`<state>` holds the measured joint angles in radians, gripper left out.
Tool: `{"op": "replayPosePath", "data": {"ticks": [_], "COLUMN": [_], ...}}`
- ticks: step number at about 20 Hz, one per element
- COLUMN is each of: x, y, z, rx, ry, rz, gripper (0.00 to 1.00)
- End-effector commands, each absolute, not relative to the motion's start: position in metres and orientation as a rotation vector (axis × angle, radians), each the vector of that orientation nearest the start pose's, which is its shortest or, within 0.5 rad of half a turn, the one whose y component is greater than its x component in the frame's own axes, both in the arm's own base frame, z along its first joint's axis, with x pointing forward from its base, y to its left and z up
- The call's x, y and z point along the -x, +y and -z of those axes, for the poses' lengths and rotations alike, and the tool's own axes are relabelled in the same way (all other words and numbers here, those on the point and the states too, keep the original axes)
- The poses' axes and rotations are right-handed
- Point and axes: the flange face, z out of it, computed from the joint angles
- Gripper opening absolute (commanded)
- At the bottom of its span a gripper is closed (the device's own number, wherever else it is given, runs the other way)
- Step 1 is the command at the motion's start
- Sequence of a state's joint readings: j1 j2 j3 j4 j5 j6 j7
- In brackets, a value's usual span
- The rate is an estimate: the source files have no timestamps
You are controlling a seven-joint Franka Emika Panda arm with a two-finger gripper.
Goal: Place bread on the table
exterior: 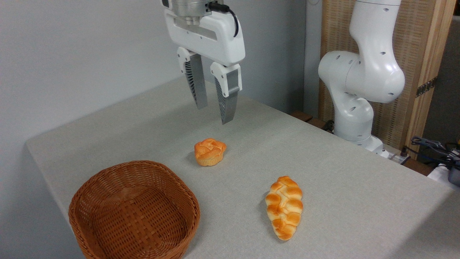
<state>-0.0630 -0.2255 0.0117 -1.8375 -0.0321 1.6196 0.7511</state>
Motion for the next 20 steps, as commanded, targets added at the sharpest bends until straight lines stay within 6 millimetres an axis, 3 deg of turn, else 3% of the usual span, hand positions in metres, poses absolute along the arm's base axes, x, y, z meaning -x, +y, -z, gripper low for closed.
{"op": "replayPosePath", "data": {"ticks": [1, 7, 8, 11, 20], "x": [-0.505, -0.518, -0.523, -0.541, -0.542], "y": [-0.05, -0.076, -0.077, -0.076, -0.075], "z": [-0.62, -0.611, -0.607, -0.618, -0.618], "rx": [2.975, 2.942, 2.943, 2.928, 2.945], "ry": [1.19, 1.219, 1.222, 1.237, 1.215], "rz": [0.031, 0.087, 0.075, 0.111, 0.104], "gripper": [1.0, 1.0, 1.0, 1.0, 1.0]}}
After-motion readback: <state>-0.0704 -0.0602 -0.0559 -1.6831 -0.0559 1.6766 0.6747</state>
